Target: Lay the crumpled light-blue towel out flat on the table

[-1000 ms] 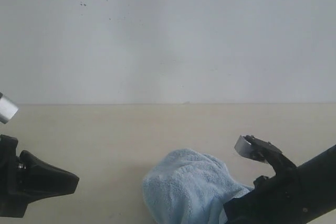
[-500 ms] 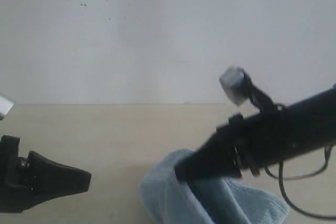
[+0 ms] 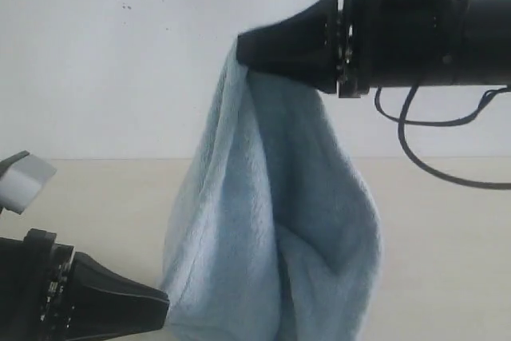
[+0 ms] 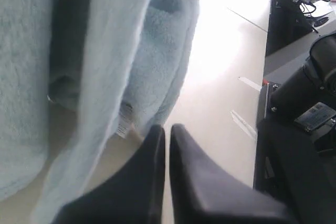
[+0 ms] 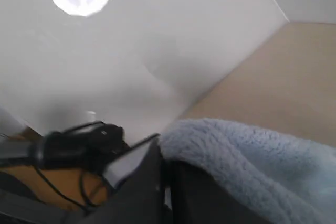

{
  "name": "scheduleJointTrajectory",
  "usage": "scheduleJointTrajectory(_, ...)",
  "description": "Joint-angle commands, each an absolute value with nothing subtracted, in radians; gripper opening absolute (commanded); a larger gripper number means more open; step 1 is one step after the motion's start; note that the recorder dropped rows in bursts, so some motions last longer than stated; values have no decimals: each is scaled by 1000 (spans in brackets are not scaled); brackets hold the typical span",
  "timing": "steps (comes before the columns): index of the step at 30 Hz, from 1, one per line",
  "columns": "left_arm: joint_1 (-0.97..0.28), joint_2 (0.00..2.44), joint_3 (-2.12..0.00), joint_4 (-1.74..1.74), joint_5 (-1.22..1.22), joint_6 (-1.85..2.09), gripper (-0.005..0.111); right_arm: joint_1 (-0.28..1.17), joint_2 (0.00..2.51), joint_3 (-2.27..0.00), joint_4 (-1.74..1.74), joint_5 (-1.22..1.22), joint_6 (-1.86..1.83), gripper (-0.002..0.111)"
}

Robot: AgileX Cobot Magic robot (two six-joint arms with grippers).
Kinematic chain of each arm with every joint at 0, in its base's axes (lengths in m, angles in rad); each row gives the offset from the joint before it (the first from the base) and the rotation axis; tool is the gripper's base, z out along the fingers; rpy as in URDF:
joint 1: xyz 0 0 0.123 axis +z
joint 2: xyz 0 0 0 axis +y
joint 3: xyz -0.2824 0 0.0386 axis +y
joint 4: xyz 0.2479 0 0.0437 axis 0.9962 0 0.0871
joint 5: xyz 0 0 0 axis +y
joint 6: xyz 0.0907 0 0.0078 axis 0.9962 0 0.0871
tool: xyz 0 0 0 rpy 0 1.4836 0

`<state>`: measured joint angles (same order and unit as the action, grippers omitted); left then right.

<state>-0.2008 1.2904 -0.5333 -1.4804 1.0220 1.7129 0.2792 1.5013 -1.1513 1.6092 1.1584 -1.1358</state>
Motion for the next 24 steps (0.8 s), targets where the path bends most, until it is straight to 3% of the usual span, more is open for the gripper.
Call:
scheduleJointTrajectory(1, -209, 1293, -534, -1499, 1019, 1722, 4, 280, 1495, -1138, 1342, 993, -1066, 0)
scheduleJointTrajectory(5, -209, 1293, -534, -1487, 965, 1722, 4, 280, 1495, -1106, 1168, 820, -917, 0)
scheduleJointTrajectory(10, -210, 1293, -534, -1417, 822, 1722, 5, 280, 1516, -1095, 1077, 790, -903, 0)
scheduleJointTrajectory(12, -214, 1293, -534, -1419, 822, 1722, 10, 280, 1529, -1095, 1077, 793, -903, 0)
scheduleJointTrajectory(19, -341, 1294, -534, -1359, 783, 1722, 44, 280, 1569, -1095, 1063, 787, -903, 0)
scheduleJointTrajectory(22, -402, 1302, -534, -1316, 686, 1722, 51, 280, 1586, -1095, 1063, 796, -903, 9)
scheduleJointTrajectory(24, -431, 1322, -534, -1294, 626, 1722, 51, 280, 1593, -1095, 1063, 815, -900, 24)
